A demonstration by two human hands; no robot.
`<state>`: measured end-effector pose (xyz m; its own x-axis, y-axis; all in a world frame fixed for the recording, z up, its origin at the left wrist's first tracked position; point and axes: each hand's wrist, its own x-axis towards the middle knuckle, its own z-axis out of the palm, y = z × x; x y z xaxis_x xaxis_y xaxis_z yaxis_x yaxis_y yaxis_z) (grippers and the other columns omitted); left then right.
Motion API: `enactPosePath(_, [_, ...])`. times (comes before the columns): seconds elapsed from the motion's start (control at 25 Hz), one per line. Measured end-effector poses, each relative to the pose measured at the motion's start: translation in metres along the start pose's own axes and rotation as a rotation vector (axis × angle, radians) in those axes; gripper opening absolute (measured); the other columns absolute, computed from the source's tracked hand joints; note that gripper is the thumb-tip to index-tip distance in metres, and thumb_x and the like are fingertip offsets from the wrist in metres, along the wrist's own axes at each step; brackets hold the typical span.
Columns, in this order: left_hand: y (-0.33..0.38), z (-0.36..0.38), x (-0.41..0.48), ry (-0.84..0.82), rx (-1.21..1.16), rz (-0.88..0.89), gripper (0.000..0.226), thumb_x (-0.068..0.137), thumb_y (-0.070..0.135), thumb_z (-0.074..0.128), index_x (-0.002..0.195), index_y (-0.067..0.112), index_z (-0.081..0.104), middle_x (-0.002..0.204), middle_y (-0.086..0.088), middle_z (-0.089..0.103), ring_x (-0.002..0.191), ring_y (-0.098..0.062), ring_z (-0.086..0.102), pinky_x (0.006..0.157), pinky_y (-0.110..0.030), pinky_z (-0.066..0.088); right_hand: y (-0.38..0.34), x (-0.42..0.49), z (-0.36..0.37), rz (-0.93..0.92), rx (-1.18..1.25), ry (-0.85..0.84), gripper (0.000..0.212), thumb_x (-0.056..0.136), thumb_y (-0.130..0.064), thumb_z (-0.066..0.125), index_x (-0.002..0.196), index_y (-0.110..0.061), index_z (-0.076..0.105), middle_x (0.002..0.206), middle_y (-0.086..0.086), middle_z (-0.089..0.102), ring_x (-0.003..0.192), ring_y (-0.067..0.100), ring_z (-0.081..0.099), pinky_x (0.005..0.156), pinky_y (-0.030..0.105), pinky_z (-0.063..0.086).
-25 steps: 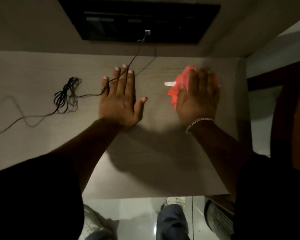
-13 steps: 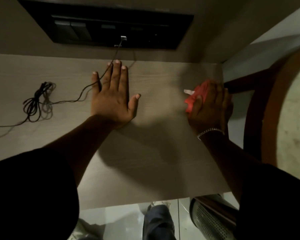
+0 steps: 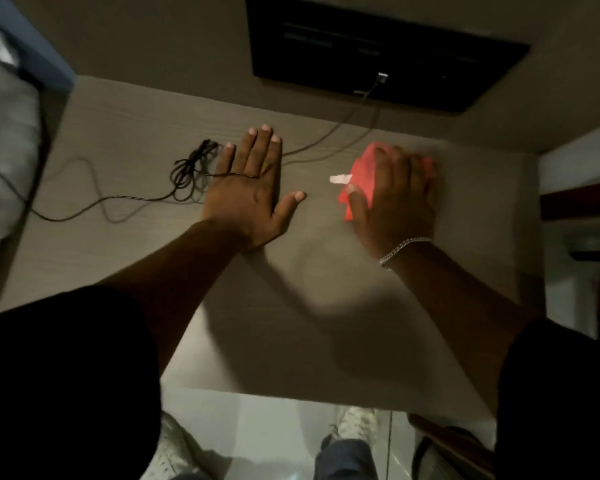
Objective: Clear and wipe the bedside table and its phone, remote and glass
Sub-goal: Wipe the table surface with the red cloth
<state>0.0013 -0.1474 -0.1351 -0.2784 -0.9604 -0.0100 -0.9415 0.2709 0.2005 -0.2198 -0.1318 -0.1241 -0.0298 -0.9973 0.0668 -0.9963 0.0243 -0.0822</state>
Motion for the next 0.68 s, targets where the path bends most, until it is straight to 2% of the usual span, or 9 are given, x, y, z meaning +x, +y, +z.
enactPosePath(0.08, [-0.035,-0.002,-0.008,0.028,-0.027,-0.065,0.087,0.090,0.063,0.030,0.155,0.006,0.013,0.165,-0.014,0.010,0.153,-0.028,0.005,0.124,-0.045,0.006,-0.039,0.010,0.005,-0.166,0.015,0.021,0.067,0.087,-0.051,0.041,0.144,-0.015,0.038,0.149,0.011,0.043,0.137,0.035,0.038,0.110,0.055,0.030])
enactPosePath(0.2, [-0.084,-0.012,-0.016,0.087,0.024,-0.134,0.086,0.090,0.062,0.032,0.154,0.007,0.018,0.164,-0.013,0.015,0.153,-0.027,0.011,0.123,-0.043,0.007,-0.088,0.025,0.013,-0.254,0.012,0.051,0.067,0.089,-0.053,0.039,0.145,-0.016,0.038,0.150,0.010,0.045,0.138,0.035,0.040,0.111,0.054,0.031])
enactPosePath(0.32, [-0.134,-0.029,-0.016,0.013,0.043,-0.189,0.084,0.090,0.059,0.024,0.155,0.008,0.011,0.165,-0.012,0.008,0.153,-0.026,0.005,0.123,-0.043,0.003,-0.140,0.038,0.018,-0.339,0.023,0.026,0.071,0.086,-0.054,0.039,0.148,-0.019,0.035,0.153,0.009,0.041,0.141,0.034,0.037,0.113,0.056,0.028])
enactPosePath(0.52, [-0.189,-0.043,-0.014,0.045,0.062,-0.262,0.079,0.091,0.052,0.022,0.155,0.006,0.013,0.165,-0.015,0.010,0.153,-0.028,0.007,0.123,-0.048,0.007,-0.229,0.060,0.028,-0.396,0.048,0.040,0.069,0.089,-0.053,0.035,0.148,-0.019,0.033,0.152,0.007,0.040,0.140,0.031,0.038,0.116,0.054,0.024])
enactPosePath(0.68, [-0.197,-0.044,-0.005,0.011,0.018,-0.262,0.077,0.090,0.046,0.022,0.155,0.005,0.010,0.165,-0.016,0.006,0.153,-0.029,0.003,0.123,-0.050,0.009,-0.258,0.070,0.034,-0.411,0.069,0.084,0.066,0.091,-0.054,0.033,0.147,-0.019,0.035,0.148,0.007,0.045,0.136,0.029,0.041,0.118,0.051,0.022])
